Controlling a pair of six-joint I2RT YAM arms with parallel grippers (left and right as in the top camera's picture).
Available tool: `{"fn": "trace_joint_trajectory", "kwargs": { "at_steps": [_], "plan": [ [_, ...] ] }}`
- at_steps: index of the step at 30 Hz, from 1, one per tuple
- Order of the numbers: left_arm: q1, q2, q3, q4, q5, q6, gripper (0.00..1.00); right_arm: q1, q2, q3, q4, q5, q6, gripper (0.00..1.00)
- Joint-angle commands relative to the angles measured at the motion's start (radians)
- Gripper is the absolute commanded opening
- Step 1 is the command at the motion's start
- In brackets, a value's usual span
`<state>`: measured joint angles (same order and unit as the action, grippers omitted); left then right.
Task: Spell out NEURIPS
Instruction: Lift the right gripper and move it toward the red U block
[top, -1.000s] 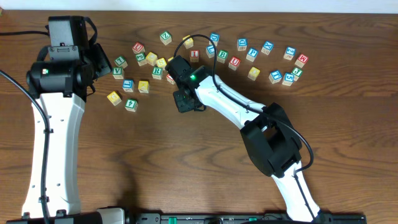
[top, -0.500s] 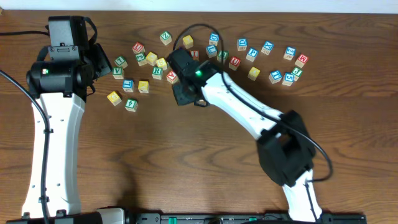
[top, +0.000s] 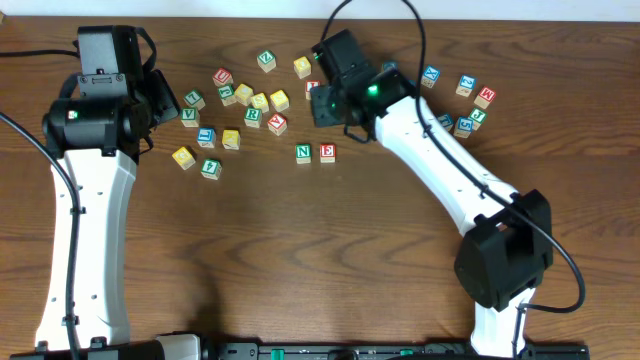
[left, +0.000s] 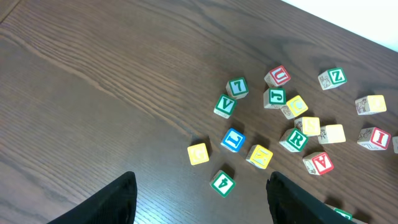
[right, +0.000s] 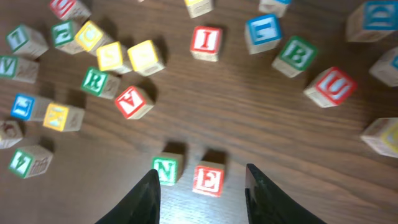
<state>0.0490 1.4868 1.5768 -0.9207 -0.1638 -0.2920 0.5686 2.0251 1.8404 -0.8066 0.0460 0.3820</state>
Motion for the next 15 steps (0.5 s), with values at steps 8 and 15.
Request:
{"fn": "trace_joint_trajectory", "kwargs": {
  "at_steps": [8,15],
  "plan": [
    [0.003,0.01,-0.017,-0.005,-0.013,-0.01,0.66,-0.095,-0.023,0.06,0.029,0.0,0.01,0.4],
    [0.003,0.01,-0.017,-0.005,-0.013,-0.01,0.66,-0.143,0.009,0.06,0.074,0.01,0.071,0.45]
  ]
}}
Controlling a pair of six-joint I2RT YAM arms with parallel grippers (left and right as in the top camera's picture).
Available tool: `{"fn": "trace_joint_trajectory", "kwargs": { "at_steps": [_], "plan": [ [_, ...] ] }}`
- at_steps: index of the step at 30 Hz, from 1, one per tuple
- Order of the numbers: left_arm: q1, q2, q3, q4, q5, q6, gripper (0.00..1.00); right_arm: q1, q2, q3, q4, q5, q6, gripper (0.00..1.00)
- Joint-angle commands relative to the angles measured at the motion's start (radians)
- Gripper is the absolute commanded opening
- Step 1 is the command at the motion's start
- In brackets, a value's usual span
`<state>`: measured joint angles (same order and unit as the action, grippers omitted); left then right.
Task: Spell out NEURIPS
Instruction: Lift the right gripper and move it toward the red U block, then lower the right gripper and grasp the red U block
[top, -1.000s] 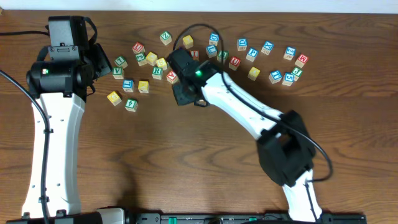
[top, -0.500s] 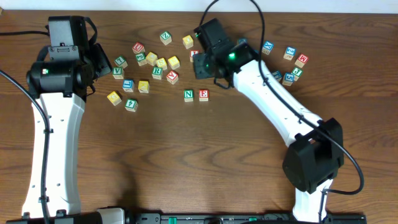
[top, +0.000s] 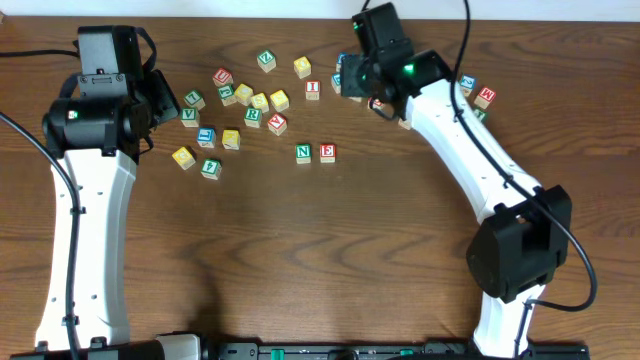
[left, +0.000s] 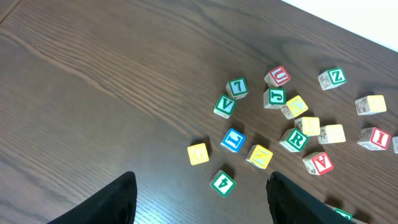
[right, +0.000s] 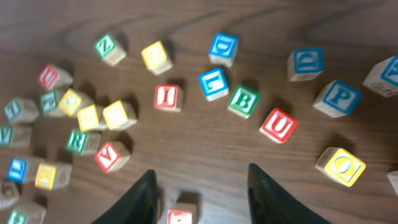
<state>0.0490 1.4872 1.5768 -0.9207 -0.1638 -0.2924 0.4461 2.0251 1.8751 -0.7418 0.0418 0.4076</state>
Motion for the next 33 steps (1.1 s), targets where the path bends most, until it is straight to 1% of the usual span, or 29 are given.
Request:
{"fn": "trace_joint_trajectory", "kwargs": {
  "at_steps": [1,13,33],
  "plan": [
    [0.003,0.01,-0.017,-0.005,-0.013,-0.009,0.66,-0.024,0.018,0.025,0.012,0.024,0.06,0.45],
    [0.003,0.01,-0.017,-0.005,-0.013,-0.009,0.66,-0.052,0.137,0.024,0.021,0.124,0.162,0.44],
    [0.003,0.01,-0.017,-0.005,-0.013,-0.009,0.66,-0.093,0.315,0.024,0.086,0.124,0.191,0.46]
  ]
}}
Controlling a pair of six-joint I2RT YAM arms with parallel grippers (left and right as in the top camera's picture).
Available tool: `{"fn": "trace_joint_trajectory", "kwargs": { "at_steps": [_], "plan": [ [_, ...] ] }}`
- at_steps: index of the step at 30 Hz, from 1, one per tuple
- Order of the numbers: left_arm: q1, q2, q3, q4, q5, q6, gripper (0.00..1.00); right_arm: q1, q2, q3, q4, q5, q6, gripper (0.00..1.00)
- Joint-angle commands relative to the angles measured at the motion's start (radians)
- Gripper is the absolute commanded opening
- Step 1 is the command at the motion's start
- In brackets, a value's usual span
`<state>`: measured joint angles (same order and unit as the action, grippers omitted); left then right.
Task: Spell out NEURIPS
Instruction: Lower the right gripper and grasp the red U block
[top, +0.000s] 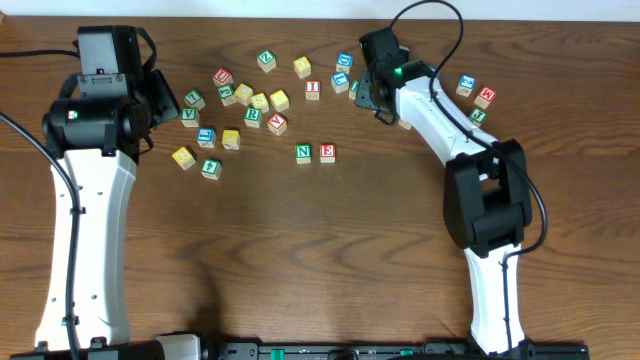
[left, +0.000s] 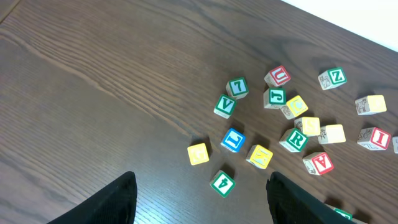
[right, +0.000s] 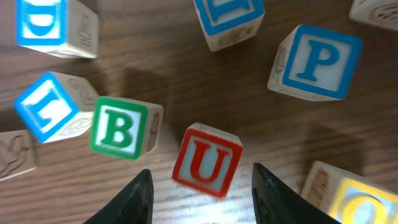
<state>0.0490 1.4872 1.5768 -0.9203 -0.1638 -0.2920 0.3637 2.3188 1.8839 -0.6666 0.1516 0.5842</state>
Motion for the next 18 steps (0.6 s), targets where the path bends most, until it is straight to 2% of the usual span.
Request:
{"fn": "trace_joint_trajectory", "kwargs": {
  "at_steps": [1,9,14,18],
  "plan": [
    [0.003,0.01,-0.017,-0.005,-0.013,-0.01,0.66,-0.011,0.028,0.016,0.017,0.014,0.014,0.46],
    [0.003,0.01,-0.017,-0.005,-0.013,-0.01,0.66,-0.022,0.033,0.016,0.019,0.015,0.014,0.45],
    [0.003,0.01,-0.017,-0.005,-0.013,-0.01,0.66,-0.029,0.035,0.01,0.019,0.015,0.014,0.38],
    [0.003,0.01,-0.017,-0.005,-0.013,-0.01,0.66,-0.029,0.041,-0.001,0.032,0.014,0.014,0.37]
  ]
}}
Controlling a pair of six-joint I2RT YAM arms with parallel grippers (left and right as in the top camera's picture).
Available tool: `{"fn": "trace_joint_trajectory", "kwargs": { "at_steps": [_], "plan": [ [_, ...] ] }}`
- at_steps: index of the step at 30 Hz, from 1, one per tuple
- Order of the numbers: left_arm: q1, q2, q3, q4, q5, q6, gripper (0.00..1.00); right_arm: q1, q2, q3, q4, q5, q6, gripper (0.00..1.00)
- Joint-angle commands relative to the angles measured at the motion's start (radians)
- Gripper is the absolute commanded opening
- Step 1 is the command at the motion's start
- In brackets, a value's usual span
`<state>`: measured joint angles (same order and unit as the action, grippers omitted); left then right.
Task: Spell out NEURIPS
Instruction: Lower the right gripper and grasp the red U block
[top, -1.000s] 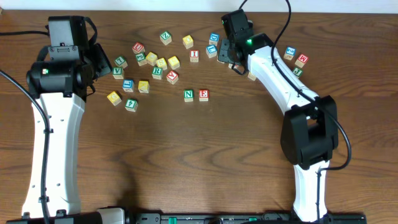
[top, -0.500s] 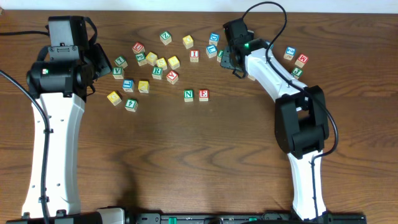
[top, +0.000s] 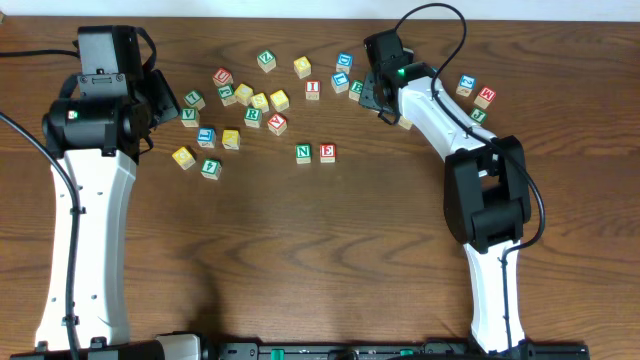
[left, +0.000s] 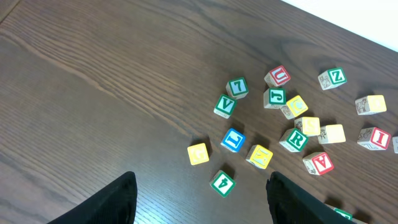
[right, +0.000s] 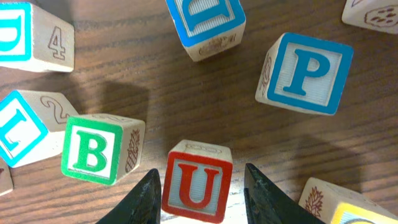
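Note:
A green N block (top: 303, 153) and a red E block (top: 327, 152) stand side by side mid-table. My right gripper (right: 202, 199) is open and low over the far blocks, with a red U block (right: 198, 183) between its fingers. The left finger is close to the block and a gap shows on the right. A blue P block (right: 305, 73) lies just beyond. In the overhead view the right gripper (top: 378, 88) hides the U. My left gripper (left: 199, 205) hangs open and empty, high above the left cluster, which holds a green R (left: 293, 139) and a red I (left: 374, 137).
A green B block (right: 99, 149) sits tight against the left of the U, and a yellow block (right: 339, 208) to its right. A second red U (left: 278, 76) lies in the left cluster. Several more blocks are scattered along the table's far side (top: 470, 85).
My right gripper is lower and nearer the red U, which now sits squarely between its open fingers. The left arm and all other blocks are unchanged.
My right gripper first hung open over the N and E pair. It then stood farther back above the scattered blocks, with the red U ahead. Later it was close over the U, and now it straddles it. The left arm stayed still throughout.

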<state>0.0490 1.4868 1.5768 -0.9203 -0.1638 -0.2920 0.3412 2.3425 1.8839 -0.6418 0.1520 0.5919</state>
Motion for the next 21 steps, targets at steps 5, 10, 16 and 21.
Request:
{"fn": "trace_joint_trajectory", "kwargs": {
  "at_steps": [5,10,16,21],
  "plan": [
    [0.003,0.01,-0.017,-0.005,-0.013,-0.01,0.66,-0.007,0.019,-0.003,0.015,0.014,0.006,0.31],
    [0.003,0.01,-0.017,-0.005,-0.013,-0.01,0.66,-0.007,0.027,-0.005,0.014,0.013,0.006,0.28],
    [0.003,0.01,-0.017,-0.005,-0.013,-0.01,0.66,-0.007,0.033,-0.015,0.016,0.011,0.006,0.27],
    [0.003,0.01,-0.017,-0.005,-0.013,-0.01,0.66,-0.007,0.032,-0.014,0.018,-0.013,0.005,0.19]
  ]
}}
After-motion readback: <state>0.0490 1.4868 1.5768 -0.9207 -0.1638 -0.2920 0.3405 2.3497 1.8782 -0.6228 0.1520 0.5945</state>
